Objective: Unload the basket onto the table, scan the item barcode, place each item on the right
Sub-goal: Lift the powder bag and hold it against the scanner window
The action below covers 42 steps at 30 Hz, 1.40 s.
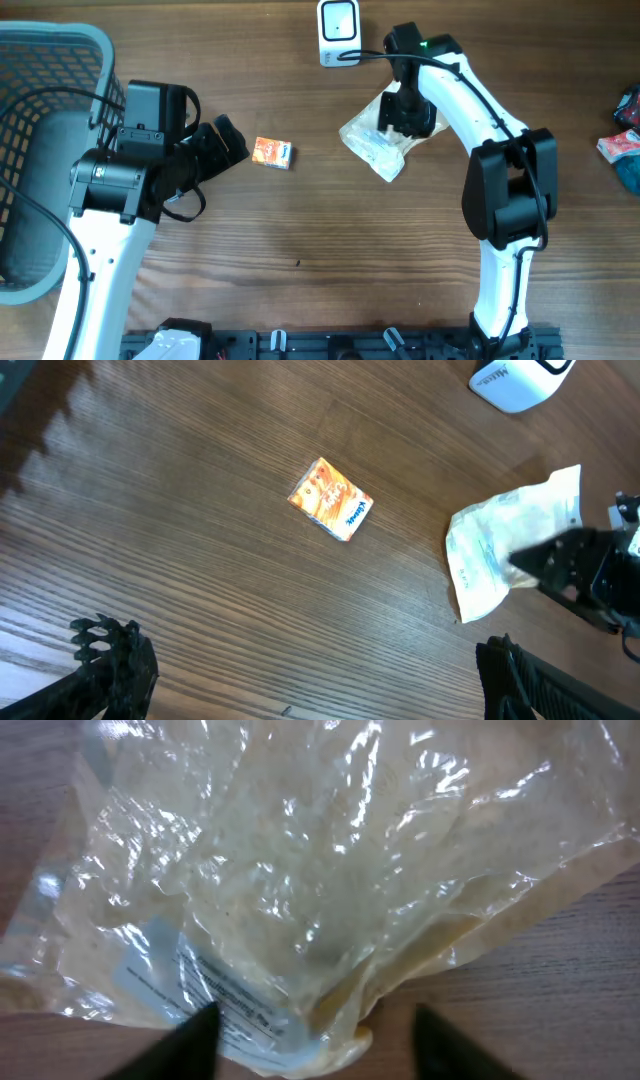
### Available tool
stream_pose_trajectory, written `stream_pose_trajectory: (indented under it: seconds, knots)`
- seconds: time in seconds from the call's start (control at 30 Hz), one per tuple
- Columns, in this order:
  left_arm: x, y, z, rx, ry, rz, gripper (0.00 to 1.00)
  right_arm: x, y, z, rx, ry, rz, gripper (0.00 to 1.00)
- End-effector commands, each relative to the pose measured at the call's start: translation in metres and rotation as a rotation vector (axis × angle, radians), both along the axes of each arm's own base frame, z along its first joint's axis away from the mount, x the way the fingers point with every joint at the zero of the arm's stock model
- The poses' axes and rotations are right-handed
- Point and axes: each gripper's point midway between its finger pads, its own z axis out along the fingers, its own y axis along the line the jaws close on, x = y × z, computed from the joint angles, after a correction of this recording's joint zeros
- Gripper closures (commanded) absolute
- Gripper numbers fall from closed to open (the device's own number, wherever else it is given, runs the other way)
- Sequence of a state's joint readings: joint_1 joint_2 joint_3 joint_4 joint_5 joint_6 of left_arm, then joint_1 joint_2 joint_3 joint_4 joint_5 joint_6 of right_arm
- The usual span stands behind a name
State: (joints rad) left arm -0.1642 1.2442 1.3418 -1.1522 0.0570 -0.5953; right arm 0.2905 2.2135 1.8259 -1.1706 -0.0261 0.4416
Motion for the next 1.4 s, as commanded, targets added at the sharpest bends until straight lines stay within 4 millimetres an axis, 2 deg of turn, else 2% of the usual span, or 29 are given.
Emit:
stream_pose_trajectory:
  seconds: [0.0, 0.1, 0.23, 0.33, 0.43, 0.47, 0.53, 0.6, 0.63, 0.7, 0.9, 1.03, 1.1, 1.17, 1.2, 1.3, 1.37]
  knots:
    - [0.001, 0.002, 0.005, 0.007, -0.018, -0.008, 0.0, 0.015, 0.011, -0.002, 0.062, -0.034, -0.1, 0.1]
    - [0.001, 0.002, 0.005, 0.007, -0.018, -0.008, 0.0, 0.014, 0.016, -0.02, 0.073, -0.035, -0.258, 0.11]
    - [0.001, 0.002, 0.005, 0.007, -0.018, -0.008, 0.0, 0.004, 0.025, -0.044, 0.072, -0.031, -0.334, 0.16]
    - [0.001, 0.002, 0.005, 0.007, -0.018, -0.008, 0.0, -0.009, 0.014, -0.062, 0.012, -0.016, -0.42, 0.17]
    - [0.001, 0.002, 0.005, 0.007, -0.018, -0.008, 0.0, -0.029, 0.007, -0.085, -0.01, 0.022, -0.438, 0.25]
    - [0.001, 0.002, 0.005, 0.007, -0.018, -0.008, 0.0, -0.032, 0.006, -0.088, -0.013, 0.026, -0.437, 0.32]
    - [0.001, 0.002, 0.005, 0.007, -0.018, -0.008, 0.0, -0.031, 0.006, -0.084, -0.009, 0.031, -0.381, 0.65]
    - [0.001, 0.002, 0.005, 0.007, -0.018, -0.008, 0.0, -0.022, 0.007, -0.071, -0.007, 0.02, -0.331, 0.74]
    - [0.001, 0.002, 0.005, 0.007, -0.018, -0.008, 0.0, -0.016, 0.007, -0.062, -0.004, 0.012, -0.303, 0.85]
    - [0.001, 0.002, 0.005, 0.007, -0.018, -0.008, 0.0, -0.002, 0.009, -0.039, 0.005, -0.015, -0.214, 0.95]
    - [0.001, 0.002, 0.005, 0.007, -0.018, -0.008, 0.0, 0.046, 0.027, 0.042, 0.053, -0.176, 0.038, 0.95]
    - [0.001, 0.002, 0.005, 0.007, -0.018, -0.008, 0.0, 0.089, 0.05, 0.09, 0.141, -0.384, 0.163, 0.95]
    - [0.001, 0.002, 0.005, 0.007, -0.018, -0.008, 0.0, 0.111, 0.067, 0.105, 0.227, -0.489, 0.162, 0.95]
    - [0.001, 0.002, 0.005, 0.007, -0.018, -0.008, 0.0, 0.128, 0.081, 0.12, 0.325, -0.559, 0.085, 0.95]
    - [0.001, 0.002, 0.005, 0.007, -0.018, -0.008, 0.0, 0.141, 0.099, 0.137, 0.439, -0.621, 0.074, 0.95]
    - [0.001, 0.002, 0.005, 0.007, -0.018, -0.008, 0.0, 0.168, 0.108, 0.167, 0.535, -0.75, -0.013, 0.95]
    - [0.001, 0.002, 0.005, 0.007, -0.018, -0.008, 0.0, 0.181, 0.107, 0.169, 0.554, -0.791, -0.084, 0.95]
